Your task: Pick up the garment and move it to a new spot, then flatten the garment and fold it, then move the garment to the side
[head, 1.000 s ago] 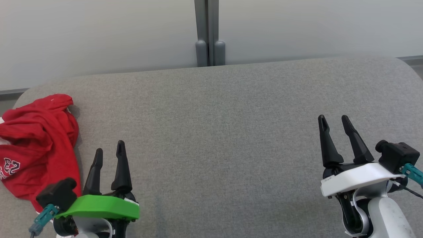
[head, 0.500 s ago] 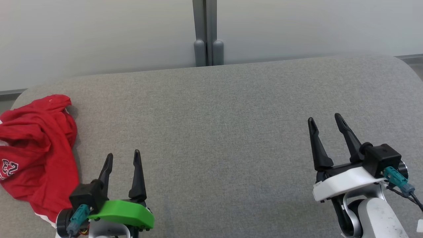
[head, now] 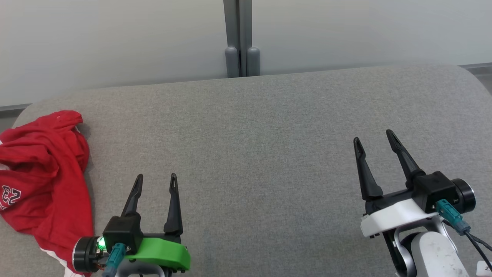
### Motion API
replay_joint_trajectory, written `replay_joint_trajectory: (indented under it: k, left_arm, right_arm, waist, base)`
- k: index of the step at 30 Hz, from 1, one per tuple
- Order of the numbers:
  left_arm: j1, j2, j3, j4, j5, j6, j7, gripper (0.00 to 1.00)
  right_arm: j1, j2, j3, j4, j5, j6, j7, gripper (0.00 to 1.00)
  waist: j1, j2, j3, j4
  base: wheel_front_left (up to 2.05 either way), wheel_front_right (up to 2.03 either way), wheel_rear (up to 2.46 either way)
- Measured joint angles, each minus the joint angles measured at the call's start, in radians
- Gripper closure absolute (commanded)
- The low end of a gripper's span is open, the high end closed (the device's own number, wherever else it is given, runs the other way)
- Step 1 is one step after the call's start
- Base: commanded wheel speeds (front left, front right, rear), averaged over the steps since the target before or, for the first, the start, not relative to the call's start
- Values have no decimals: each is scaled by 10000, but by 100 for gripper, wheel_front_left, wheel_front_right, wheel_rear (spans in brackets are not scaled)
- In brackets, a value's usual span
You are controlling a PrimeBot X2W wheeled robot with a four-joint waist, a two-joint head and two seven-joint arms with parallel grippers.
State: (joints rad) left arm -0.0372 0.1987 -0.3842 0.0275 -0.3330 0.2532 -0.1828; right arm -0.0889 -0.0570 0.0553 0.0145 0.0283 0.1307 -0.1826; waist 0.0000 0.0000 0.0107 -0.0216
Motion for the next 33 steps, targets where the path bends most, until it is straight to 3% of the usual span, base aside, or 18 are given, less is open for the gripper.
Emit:
replay_joint_trajectory:
  k: [6,9,24,29,33]
  left_arm:
    - [10,-115,-27,-221,105,13,-127,0]
    - [65,-374,263,-384,-54,-249,-209,0]
    - [686,-1438,1685,-159,401,-2481,-489,0]
    - [707,-1480,1864,-165,723,-2619,-583,0]
    - [755,-1488,1879,-159,439,-2433,-650,0]
  right_arm:
    - [51,61,15,-58,-12,0,-128,0]
    - [93,81,-23,-109,50,0,-192,0]
    - [225,88,119,-184,393,0,-487,0]
    - [232,86,157,-201,244,0,-585,0]
    - [269,90,245,-178,288,4,-658,0]
  waist:
    - [0,0,13,7]
    - [0,0,16,14]
    - [0,0,12,-17]
    - [0,0,10,-55]
    - [0,0,-1,-75]
  base:
    - [0,0,0]
    - [0,0,0]
    - [0,0,0]
    - [0,0,0]
    - [0,0,0]
